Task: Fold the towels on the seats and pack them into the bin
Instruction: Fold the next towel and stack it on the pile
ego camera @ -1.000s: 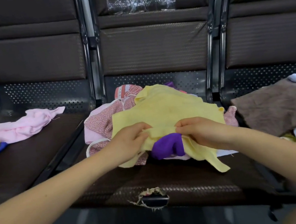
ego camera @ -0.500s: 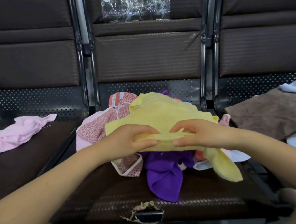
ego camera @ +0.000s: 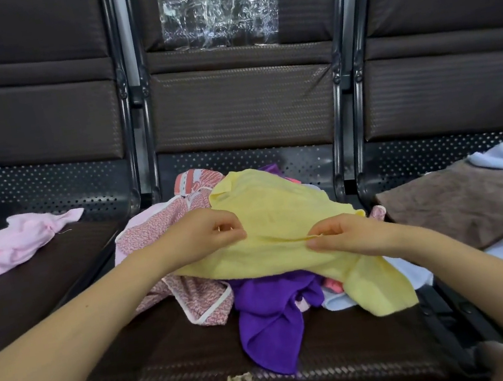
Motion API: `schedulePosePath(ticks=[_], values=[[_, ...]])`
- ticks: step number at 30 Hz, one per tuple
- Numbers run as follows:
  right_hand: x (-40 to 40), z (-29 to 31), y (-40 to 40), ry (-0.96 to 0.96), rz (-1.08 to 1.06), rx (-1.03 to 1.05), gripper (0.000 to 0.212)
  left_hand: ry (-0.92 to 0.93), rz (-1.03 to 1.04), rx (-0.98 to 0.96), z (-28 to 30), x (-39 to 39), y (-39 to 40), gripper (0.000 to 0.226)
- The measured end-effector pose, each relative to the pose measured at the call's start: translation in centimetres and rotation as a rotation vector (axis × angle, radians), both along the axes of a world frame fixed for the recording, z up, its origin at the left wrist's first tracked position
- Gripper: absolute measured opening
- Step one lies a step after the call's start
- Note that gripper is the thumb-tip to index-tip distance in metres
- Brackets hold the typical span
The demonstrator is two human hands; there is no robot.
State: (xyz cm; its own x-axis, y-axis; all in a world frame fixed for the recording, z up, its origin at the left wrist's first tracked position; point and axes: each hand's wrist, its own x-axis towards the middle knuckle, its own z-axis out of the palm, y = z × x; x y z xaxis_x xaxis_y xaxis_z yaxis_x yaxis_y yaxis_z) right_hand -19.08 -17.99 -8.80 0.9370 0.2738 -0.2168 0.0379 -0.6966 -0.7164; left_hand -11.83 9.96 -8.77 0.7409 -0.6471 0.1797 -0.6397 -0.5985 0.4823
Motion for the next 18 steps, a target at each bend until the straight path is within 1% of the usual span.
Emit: schedulePosePath(ticks=[3,5,7,8,10,12,13,14,15,18], values=[[0.6,-0.3,-0.6,0.023,-0.017,0.048,0.019,-0.062,-0.063,0.167,-0.2,0.5,-0.5,0.045],[0.9,-0.6,-1.3,0.018,-0.041,0.085,0.015,-0.073,-0.088,0.189,-0.3,0.8,-1.1,0.052],[1.1,-0.8,-1.9,-0.023,-0.052,0.067,0.016,-0.046,-0.096,0.130,-0.4,1.1,-1.3,0.057],[1.3,-0.9,-2.3,-0.047,-0.060,0.046,0.019,-0.027,-0.101,0.117,-0.5,1.3,-1.4,0.056],[1.5,-0.9,-2.7,-0.084,-0.097,0.021,0.030,-0.012,-0.094,0.081,-0.8,1.5,-1.4,0.054],[1.9,-0.9,-2.9,-0.119,-0.154,0.030,0.039,-0.011,-0.005,-0.007,-1.0,1.7,-1.4,0.049],[2.2,-1.0,-3.2,-0.141,-0.189,0.044,0.040,-0.023,0.079,-0.052,-1.1,2.0,-1.3,0.039],[2.5,-1.1,-3.5,-0.169,-0.229,0.055,0.038,-0.058,0.168,-0.082,-1.0,2.3,-1.3,0.029],[2.7,-1.1,-3.7,-0.204,-0.270,0.061,0.033,-0.098,0.247,-0.089,-0.9,2.6,-1.3,0.024],[3.4,-1.5,-3.8,-0.271,-0.367,0.036,0.016,-0.153,0.393,-0.036,-1.3,3.5,-1.4,0.036]])
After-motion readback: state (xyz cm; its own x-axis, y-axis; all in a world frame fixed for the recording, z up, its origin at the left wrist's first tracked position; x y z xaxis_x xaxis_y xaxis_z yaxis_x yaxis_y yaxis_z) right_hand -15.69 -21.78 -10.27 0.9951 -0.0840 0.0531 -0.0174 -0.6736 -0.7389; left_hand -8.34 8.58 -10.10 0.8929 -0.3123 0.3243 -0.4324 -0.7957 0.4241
